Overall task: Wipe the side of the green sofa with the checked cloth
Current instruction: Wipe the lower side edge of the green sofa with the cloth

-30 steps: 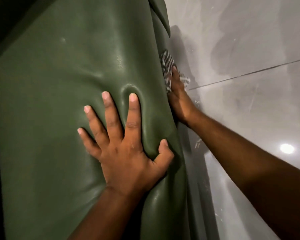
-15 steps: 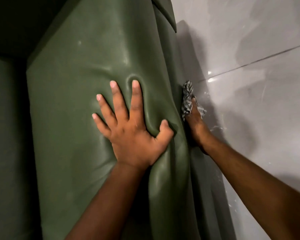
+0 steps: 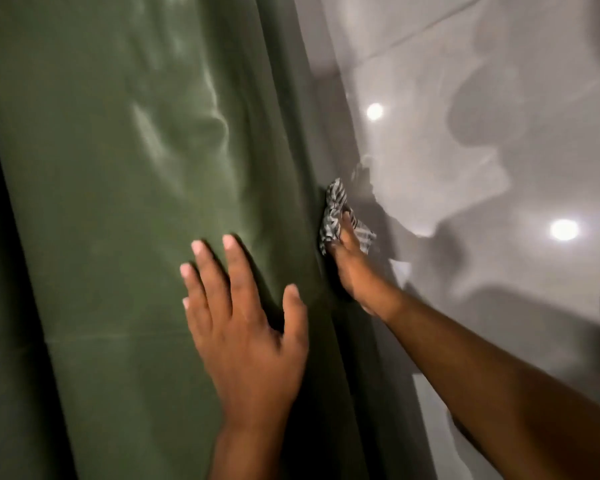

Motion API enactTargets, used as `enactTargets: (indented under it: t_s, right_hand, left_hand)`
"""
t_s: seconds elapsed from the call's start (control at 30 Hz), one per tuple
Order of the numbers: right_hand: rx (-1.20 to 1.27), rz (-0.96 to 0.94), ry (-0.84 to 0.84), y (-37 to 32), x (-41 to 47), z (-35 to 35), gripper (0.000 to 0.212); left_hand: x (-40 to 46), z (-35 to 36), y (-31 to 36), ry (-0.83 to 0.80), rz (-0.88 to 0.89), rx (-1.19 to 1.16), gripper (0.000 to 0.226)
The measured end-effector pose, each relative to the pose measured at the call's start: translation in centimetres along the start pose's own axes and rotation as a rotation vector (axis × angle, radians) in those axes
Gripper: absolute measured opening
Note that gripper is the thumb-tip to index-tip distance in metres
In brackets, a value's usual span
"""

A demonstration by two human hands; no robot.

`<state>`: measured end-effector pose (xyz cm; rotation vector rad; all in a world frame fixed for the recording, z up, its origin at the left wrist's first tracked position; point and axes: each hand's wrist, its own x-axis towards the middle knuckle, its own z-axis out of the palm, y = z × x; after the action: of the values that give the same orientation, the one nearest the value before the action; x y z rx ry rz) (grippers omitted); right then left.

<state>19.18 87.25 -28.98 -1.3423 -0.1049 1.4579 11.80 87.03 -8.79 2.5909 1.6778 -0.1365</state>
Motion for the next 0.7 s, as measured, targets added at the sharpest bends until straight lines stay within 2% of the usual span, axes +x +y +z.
enactTargets:
  t_s: [0.1, 0.2, 0.23, 0.3, 0.37, 0.47, 0.53, 0.6, 0.7]
  right_hand:
    - [0.033, 0.029, -0.015, 2.3, -5.2, 0.2, 0.056]
    - [-0.066, 0.096, -0.017, 5.8, -11.8, 0.3, 0.054]
    - [-0.027, 0.099, -0.005, 7.2, -13.8, 0.6, 0.053]
    - [0.293, 0.203, 0.045, 8.8, -17.1, 0.9, 0.057]
    - [0.419, 0.267, 0.086, 10.0, -18.4, 1.0, 0.066]
    - [0.287, 0.328, 0.162, 8.5, -18.7, 0.3, 0.033]
    - [0.184, 0.326, 0.226, 5.8, -19.2, -0.3, 0.032]
    - [0.302, 0.319, 0.265, 2.3, -19.9, -1.5, 0.033]
    - [0.412, 0.28, 0.165, -6.0, -22.3, -2.1, 0.03]
  left_hand:
    - [-5.3, 0.8, -1.8, -0.035, 0.018, 0.007, 0.081]
    - [-8.5, 1.4, -2.3, -0.025, 0.02, 0.04, 0.079]
    - [-9.1, 1.5, -2.4, -0.015, 0.009, 0.05, 0.079]
    - [-10.8, 1.7, -2.3, -0.034, 0.0, 0.078, 0.083]
    - [-12.3, 1.8, -2.4, -0.075, 0.004, 0.101, 0.087]
    - [-14.4, 1.1, -3.0, -0.169, -0.015, 0.025, 0.089]
    - [-15.8, -0.4, -3.2, -0.242, -0.098, -0.14, 0.092]
    - [-17.2, -2.5, -3.4, -0.291, -0.264, -0.341, 0.093]
    - [-19.2, -6.6, -3.9, -0.273, -0.474, -0.513, 0.091]
